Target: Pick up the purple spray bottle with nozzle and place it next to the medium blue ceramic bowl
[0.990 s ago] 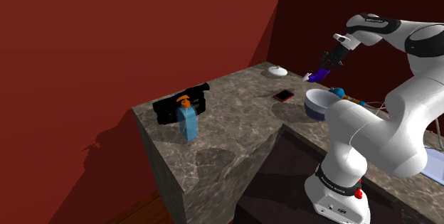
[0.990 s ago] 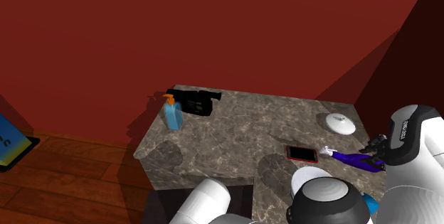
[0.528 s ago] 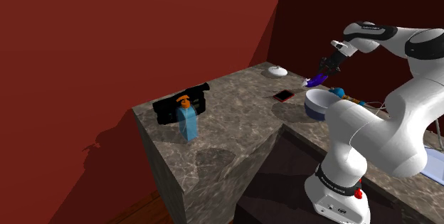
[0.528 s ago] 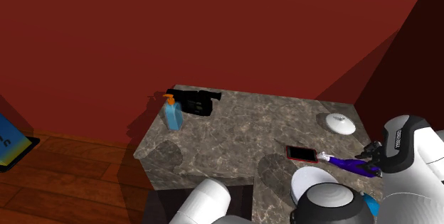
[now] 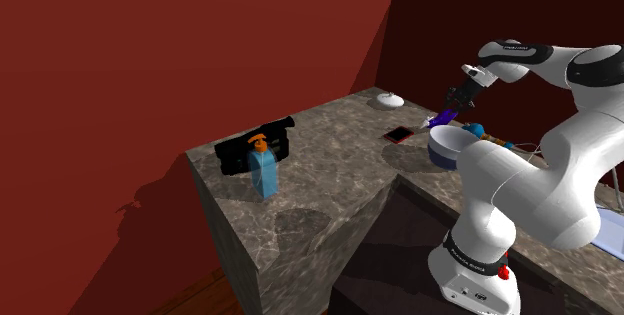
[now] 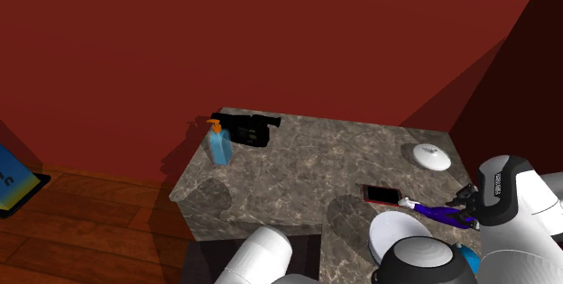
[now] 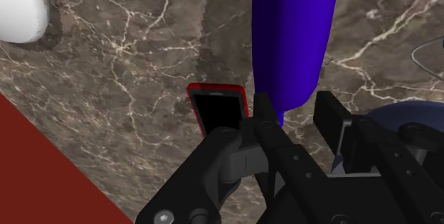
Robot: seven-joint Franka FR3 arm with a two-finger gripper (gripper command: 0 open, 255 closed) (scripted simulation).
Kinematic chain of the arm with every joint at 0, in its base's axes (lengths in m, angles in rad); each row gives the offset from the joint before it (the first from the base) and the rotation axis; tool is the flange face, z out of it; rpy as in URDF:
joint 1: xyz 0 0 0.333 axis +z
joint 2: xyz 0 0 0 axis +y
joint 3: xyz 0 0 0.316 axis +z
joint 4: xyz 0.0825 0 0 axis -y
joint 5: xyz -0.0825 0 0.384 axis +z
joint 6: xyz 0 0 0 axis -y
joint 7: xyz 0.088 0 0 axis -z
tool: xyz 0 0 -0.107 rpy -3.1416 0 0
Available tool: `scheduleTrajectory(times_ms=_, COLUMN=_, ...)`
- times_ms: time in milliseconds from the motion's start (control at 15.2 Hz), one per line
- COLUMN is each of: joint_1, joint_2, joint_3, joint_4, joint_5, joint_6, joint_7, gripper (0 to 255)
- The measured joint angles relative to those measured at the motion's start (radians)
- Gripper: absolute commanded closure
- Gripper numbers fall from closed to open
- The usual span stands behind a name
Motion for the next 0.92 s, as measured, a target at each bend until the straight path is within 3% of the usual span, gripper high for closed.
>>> scheduleTrajectory(times_ms=198, joint_1=0.000, joint_2=-0.001, joint_3=-0.001, joint_4=0.000, joint_5=-0.001, joint_6=0.001, joint_7=0.000, gripper=255)
scheduleTrajectory(times_ms=264, joint_1=0.000, joint_2=-0.001, joint_3=-0.001, joint_4=0.000, joint_5=-0.001, joint_6=0.001, joint_7=0.000, gripper=0)
scheduleTrajectory(times_ms=660, joint_1=0.000, joint_2=-0.001, joint_3=0.000, joint_4=0.000, joint_5=-0.001, joint_6=0.001, joint_7=0.000, gripper=0)
scheduleTrajectory(times_ms=924, joint_1=-0.006, joint_2=0.022, joint_3=0.019, joint_4=0.072, joint_5=0.021, joint_6=-0.083, joint_7=-0.018, gripper=0)
